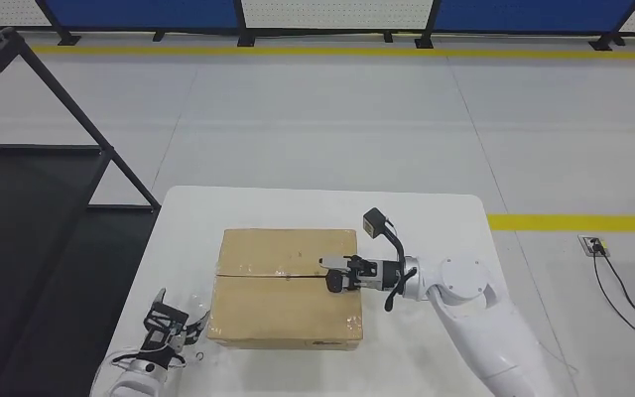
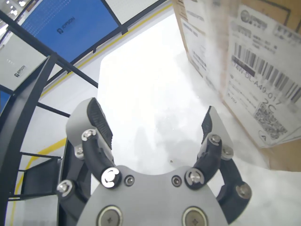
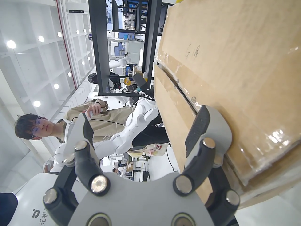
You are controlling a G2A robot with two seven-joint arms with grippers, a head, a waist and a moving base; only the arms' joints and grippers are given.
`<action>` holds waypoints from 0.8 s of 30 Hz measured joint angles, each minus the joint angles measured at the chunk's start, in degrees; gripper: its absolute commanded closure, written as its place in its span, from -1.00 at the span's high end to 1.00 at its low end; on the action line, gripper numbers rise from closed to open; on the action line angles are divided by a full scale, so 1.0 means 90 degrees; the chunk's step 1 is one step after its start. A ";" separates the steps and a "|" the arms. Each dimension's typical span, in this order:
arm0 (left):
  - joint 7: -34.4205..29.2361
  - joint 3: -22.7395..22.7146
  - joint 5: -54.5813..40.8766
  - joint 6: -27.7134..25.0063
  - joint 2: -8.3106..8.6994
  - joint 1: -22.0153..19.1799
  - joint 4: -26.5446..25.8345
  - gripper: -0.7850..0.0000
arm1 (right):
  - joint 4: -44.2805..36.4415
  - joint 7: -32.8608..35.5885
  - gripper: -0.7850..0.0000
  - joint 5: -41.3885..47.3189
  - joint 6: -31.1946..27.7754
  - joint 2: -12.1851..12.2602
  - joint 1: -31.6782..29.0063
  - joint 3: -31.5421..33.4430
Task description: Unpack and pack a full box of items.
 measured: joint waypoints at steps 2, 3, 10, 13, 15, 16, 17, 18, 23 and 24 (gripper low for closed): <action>-0.0065 0.0079 0.0309 -0.0060 0.0001 -0.0086 0.0080 1.00 | -0.0019 -0.0024 1.00 0.0005 0.0009 0.0003 -0.0007 -0.0007; -0.0087 0.0117 0.0439 -0.0064 -0.0002 -0.0121 0.0108 1.00 | -0.0027 -0.0033 1.00 0.0004 0.0016 0.0004 -0.0006 -0.0013; -0.0225 0.0393 0.0768 0.0196 -0.0079 -0.0426 0.0332 1.00 | -0.0081 -0.0087 1.00 -0.0021 0.0097 0.0006 0.0028 -0.0081; -0.0328 0.0556 0.0883 0.0297 -0.0124 -0.0592 0.0459 1.00 | -0.0097 -0.0098 1.00 -0.0022 0.0119 0.0006 0.0049 -0.0112; -0.0377 0.0631 0.0971 0.0317 -0.0143 -0.0685 0.0547 1.00 | -0.0105 -0.0108 1.00 -0.0029 0.0132 0.0006 0.0059 -0.0129; -0.0393 0.0666 0.1015 0.0302 -0.0151 -0.0728 0.0592 1.00 | -0.0113 -0.0113 1.00 -0.0035 0.0136 0.0007 0.0062 -0.0137; -0.0399 0.0702 0.1047 0.0262 -0.0161 -0.0778 0.0644 1.00 | -0.0124 -0.0120 1.00 -0.0040 0.0136 0.0008 0.0063 -0.0145; -0.0392 0.0723 0.1057 0.0222 -0.0167 -0.0811 0.0678 1.00 | -0.0131 -0.0126 1.00 -0.0040 0.0135 0.0009 0.0061 -0.0149; -0.0349 0.0785 0.1134 0.0089 -0.0194 -0.0962 0.0843 1.00 | -0.0155 -0.0147 1.00 -0.0036 0.0159 0.0016 0.0049 -0.0167; -0.0356 0.0798 0.1141 0.0105 -0.0202 -0.0989 0.0872 1.00 | -0.0161 -0.0148 1.00 -0.0036 0.0165 0.0017 0.0046 -0.0173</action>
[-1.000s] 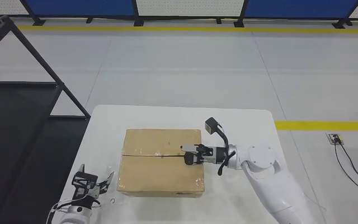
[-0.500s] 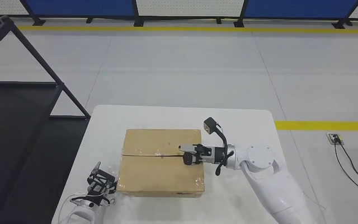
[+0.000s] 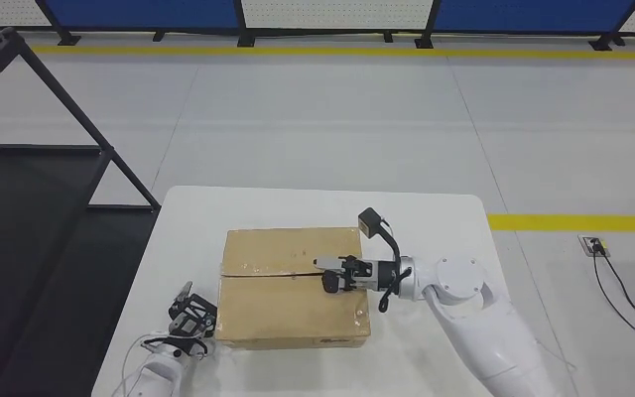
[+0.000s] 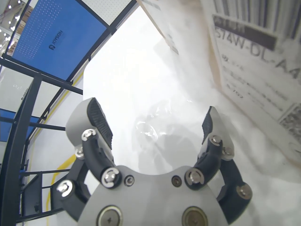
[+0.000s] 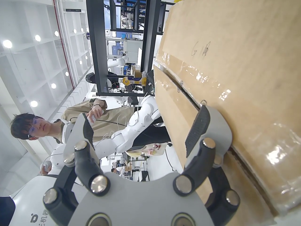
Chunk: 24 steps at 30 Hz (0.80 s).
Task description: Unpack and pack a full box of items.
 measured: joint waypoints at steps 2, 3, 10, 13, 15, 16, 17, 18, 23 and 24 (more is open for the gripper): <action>-0.0024 0.0037 0.0023 0.0063 -0.0021 -0.0064 0.0065 1.00 | -0.0015 0.0000 1.00 -0.0003 0.0016 0.0002 -0.0002 -0.0015; -0.0038 0.0053 0.0024 0.0088 -0.0031 -0.0090 0.0094 1.00 | -0.0022 0.0000 1.00 -0.0008 0.0020 0.0003 -0.0003 -0.0021; -0.0193 0.0147 -0.0069 0.0337 -0.0114 -0.0274 0.0264 1.00 | -0.0065 -0.0010 1.00 -0.0013 0.0027 0.0017 -0.0017 -0.0032; -0.0231 0.0079 -0.0285 0.0546 -0.0150 -0.0336 0.0293 1.00 | -0.0076 -0.0017 1.00 -0.0018 0.0037 0.0027 -0.0030 -0.0019; -0.0251 -0.0031 -0.0446 0.0634 -0.0158 -0.0353 0.0302 1.00 | -0.0081 -0.0014 1.00 -0.0011 0.0039 0.0034 -0.0038 -0.0008; -0.0254 -0.0096 -0.0512 0.0679 -0.0160 -0.0353 0.0307 1.00 | -0.0083 -0.0005 1.00 -0.0005 0.0038 0.0038 -0.0042 -0.0002; -0.0253 -0.0188 -0.0586 0.0752 -0.0161 -0.0347 0.0313 1.00 | -0.0085 0.0008 1.00 0.0002 0.0036 0.0042 -0.0046 0.0006; -0.0247 -0.0258 -0.0649 0.0799 -0.0161 -0.0336 0.0312 1.00 | -0.0087 0.0015 1.00 0.0004 0.0035 0.0046 -0.0047 0.0012; 0.0038 -0.0732 -0.0996 -0.0060 -0.0072 0.0047 0.0025 1.00 | -0.0070 0.0067 1.00 -0.0006 0.0071 0.0061 -0.0012 0.0021; 0.0086 -0.0867 -0.0911 -0.0327 -0.0031 0.0169 -0.0060 1.00 | -0.0062 0.0076 1.00 -0.0011 0.0079 0.0063 0.0000 0.0017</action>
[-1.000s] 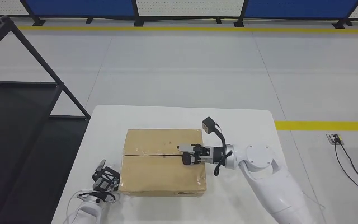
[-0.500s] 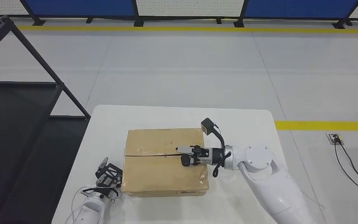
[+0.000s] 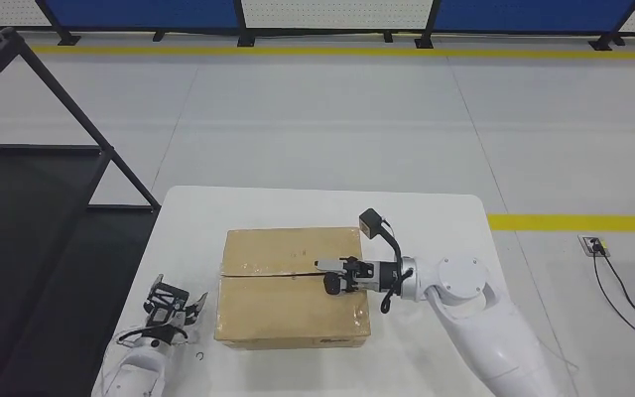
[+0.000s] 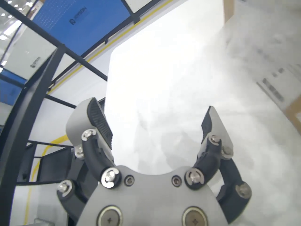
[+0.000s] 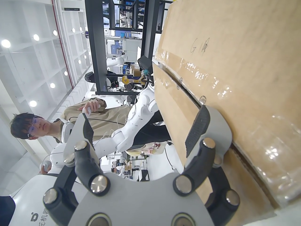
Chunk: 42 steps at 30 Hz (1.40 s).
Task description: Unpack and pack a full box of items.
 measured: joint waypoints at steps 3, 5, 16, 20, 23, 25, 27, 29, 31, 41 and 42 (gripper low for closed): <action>0.0075 -0.0451 0.0265 -0.0390 0.0091 0.0405 -0.0271 1.00 | 0.0053 0.0036 1.00 0.0012 0.0007 0.0001 0.0051 -0.0019; 0.0039 -0.0702 0.0229 -0.0326 0.0110 0.0630 -0.0419 1.00 | 0.0109 0.0081 1.00 0.0037 -0.0001 -0.0003 0.0097 -0.0043; 0.0555 -0.1850 -0.2896 -0.0138 -0.0029 0.1579 -0.1510 1.00 | 0.0340 0.0190 1.00 0.0066 -0.0058 -0.0019 0.0293 -0.0160; 0.0512 -0.1867 -0.3586 -0.0142 -0.0035 0.1599 -0.1549 1.00 | 0.0412 0.0212 1.00 0.0105 -0.0070 -0.0024 0.0337 -0.0188; 0.0518 -0.1865 -0.3133 -0.0141 -0.0034 0.1597 -0.1544 1.00 | 0.0471 0.0252 1.00 0.0131 -0.0076 -0.0025 0.0372 -0.0203; 0.0516 -0.1864 -0.3107 -0.0142 -0.0034 0.1598 -0.1546 1.00 | 0.0520 0.0284 1.00 0.0154 -0.0094 -0.0025 0.0401 -0.0204; 0.0348 -0.1792 -0.3321 -0.0326 -0.0043 0.1616 -0.1620 1.00 | 0.0589 0.0322 1.00 0.0203 -0.0129 -0.0027 0.0433 -0.0203; -0.0031 -0.1774 -0.3945 -0.0656 -0.0064 0.1615 -0.1708 1.00 | 0.0661 0.0354 1.00 0.0252 -0.0170 -0.0030 0.0463 -0.0208; -0.0420 -0.1767 -0.4692 -0.0840 -0.0089 0.1585 -0.1749 1.00 | 0.0713 0.0383 1.00 0.0277 -0.0207 -0.0034 0.0483 -0.0223; -0.3195 -0.2081 -0.9815 -0.0739 -0.0145 0.1387 -0.1858 1.00 | 0.0896 0.0579 1.00 0.0301 -0.0305 -0.0005 0.0534 -0.0195; -0.3422 -0.2092 -1.0189 -0.0603 -0.0146 0.1354 -0.1845 1.00 | 0.0906 0.0601 1.00 0.0302 -0.0306 -0.0003 0.0540 -0.0194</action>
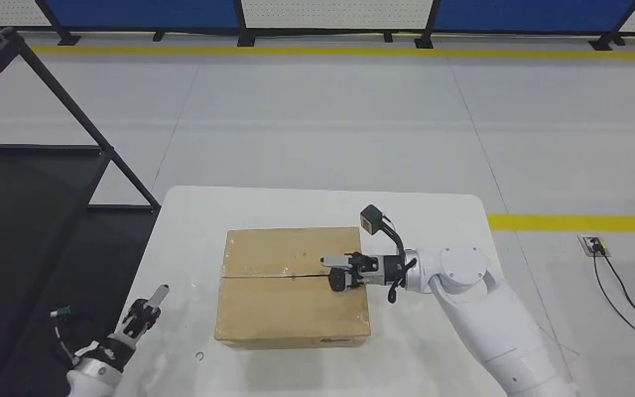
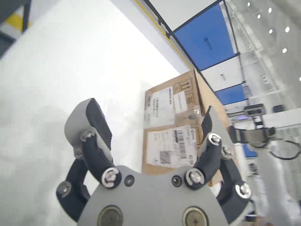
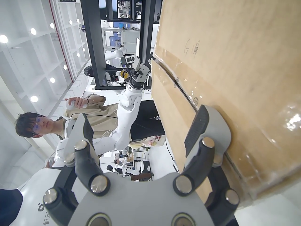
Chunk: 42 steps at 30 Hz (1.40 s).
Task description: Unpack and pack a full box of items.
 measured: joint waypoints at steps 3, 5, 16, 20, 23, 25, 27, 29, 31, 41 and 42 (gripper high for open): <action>-0.0900 -0.0088 -0.1085 0.0413 0.0021 -0.0099 0.0031 1.00 | 0.0025 0.0077 1.00 -0.0007 -0.0001 0.0006 0.0030 -0.0013; -0.1155 -0.0109 -0.1218 0.0443 0.0028 -0.0107 0.0026 1.00 | 0.0027 0.0121 1.00 -0.0014 -0.0024 0.0009 0.0048 -0.0024; -0.1039 0.0203 -0.2526 0.1131 -0.0059 -0.0252 0.0130 1.00 | 0.0089 0.0259 1.00 -0.0015 -0.0077 0.0024 0.0155 -0.0059; -0.1074 0.0273 -0.4019 0.1964 -0.0114 -0.0486 0.0435 1.00 | 0.0107 0.0275 1.00 -0.0021 -0.0089 0.0036 0.0156 -0.0048; -0.1204 0.0339 -0.4718 0.2743 -0.0120 -0.0640 0.0611 1.00 | 0.0080 0.0281 1.00 -0.0018 -0.0097 0.0053 0.0127 -0.0016; -0.1105 0.0420 -0.5023 0.3146 -0.0134 -0.0720 0.0701 1.00 | 0.0064 0.0274 1.00 -0.0013 -0.0101 0.0059 0.0113 -0.0008; -0.1107 0.0493 -0.5572 0.3644 -0.0151 -0.0789 0.0782 1.00 | 0.0050 0.0271 1.00 -0.0005 -0.0101 0.0065 0.0104 -0.0008; -0.1117 0.0495 -0.5703 0.3706 -0.0152 -0.0791 0.0788 1.00 | 0.0044 0.0278 1.00 -0.0003 -0.0100 0.0068 0.0103 -0.0013; -0.1118 0.0492 -0.5523 0.3583 -0.0152 -0.0788 0.0784 1.00 | 0.0037 0.0280 1.00 -0.0003 -0.0100 0.0072 0.0097 -0.0017; -0.0045 0.1099 -0.5200 0.2984 -0.0256 -0.1029 0.0900 1.00 | -0.0038 0.0280 1.00 -0.0007 -0.0093 0.0101 0.0045 -0.0015; 0.0001 0.1167 -0.5225 0.2965 -0.0267 -0.1083 0.0956 1.00 | -0.0047 0.0280 1.00 -0.0006 -0.0093 0.0105 0.0036 -0.0009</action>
